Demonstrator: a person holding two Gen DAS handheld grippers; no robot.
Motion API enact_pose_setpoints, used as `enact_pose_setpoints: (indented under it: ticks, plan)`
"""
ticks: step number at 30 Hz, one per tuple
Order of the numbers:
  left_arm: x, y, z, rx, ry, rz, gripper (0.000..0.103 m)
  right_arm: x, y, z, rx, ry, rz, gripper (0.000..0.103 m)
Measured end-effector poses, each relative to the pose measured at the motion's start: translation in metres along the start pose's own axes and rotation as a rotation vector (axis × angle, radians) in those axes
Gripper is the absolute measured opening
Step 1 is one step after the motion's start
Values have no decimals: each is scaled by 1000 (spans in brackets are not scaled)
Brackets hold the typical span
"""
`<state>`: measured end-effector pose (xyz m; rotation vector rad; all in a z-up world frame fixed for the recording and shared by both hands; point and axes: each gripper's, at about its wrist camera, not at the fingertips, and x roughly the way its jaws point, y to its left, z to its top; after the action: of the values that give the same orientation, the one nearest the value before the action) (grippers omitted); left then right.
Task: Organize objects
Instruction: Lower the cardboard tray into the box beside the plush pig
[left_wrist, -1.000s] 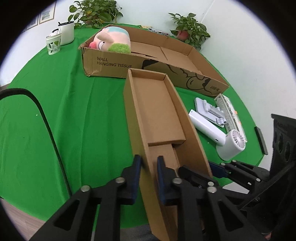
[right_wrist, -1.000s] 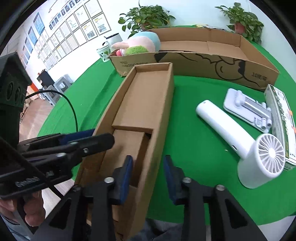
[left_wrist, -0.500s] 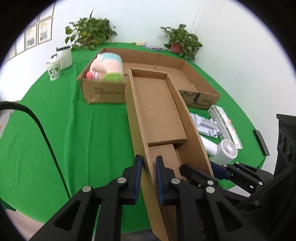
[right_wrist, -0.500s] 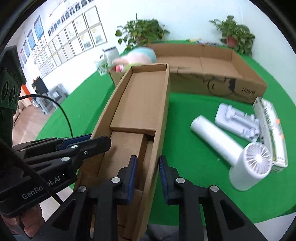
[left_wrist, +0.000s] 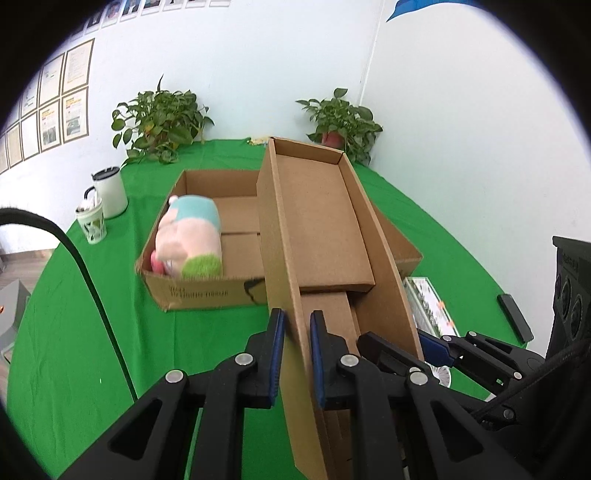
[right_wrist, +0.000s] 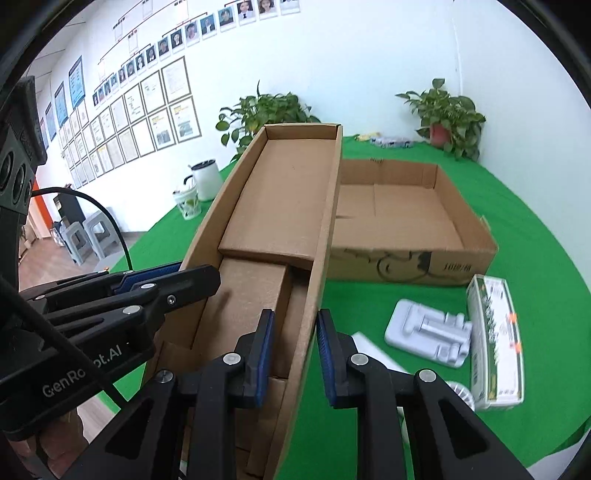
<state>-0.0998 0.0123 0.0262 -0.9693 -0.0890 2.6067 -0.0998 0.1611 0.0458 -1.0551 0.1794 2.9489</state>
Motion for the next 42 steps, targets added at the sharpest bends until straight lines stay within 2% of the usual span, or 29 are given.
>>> enact_pose_setpoints:
  ticks: [7,13,18,23,30,36,42]
  plan:
    - [14,5,54,27,-40,-2,13,9,-5,56,-5,-46,-11,20]
    - [31,14,107,37,-62,14,13,27,-12,118,-4,-62,-4,20]
    - [54,22,141,28,-45,25,13,52,-22,166,5,-54,3,20]
    - [96,31,158,9,21,38,13,100,-36,199,18,1,22,20]
    - [166,54,145,-27,159,76,13,196,-56,202,41,127,61,20]
    - [210,68,126,-28,271,104,12,262,-66,174,90,227,92,20]
    - [230,77,113,-51,344,120,13,300,-65,143,118,292,91,18]
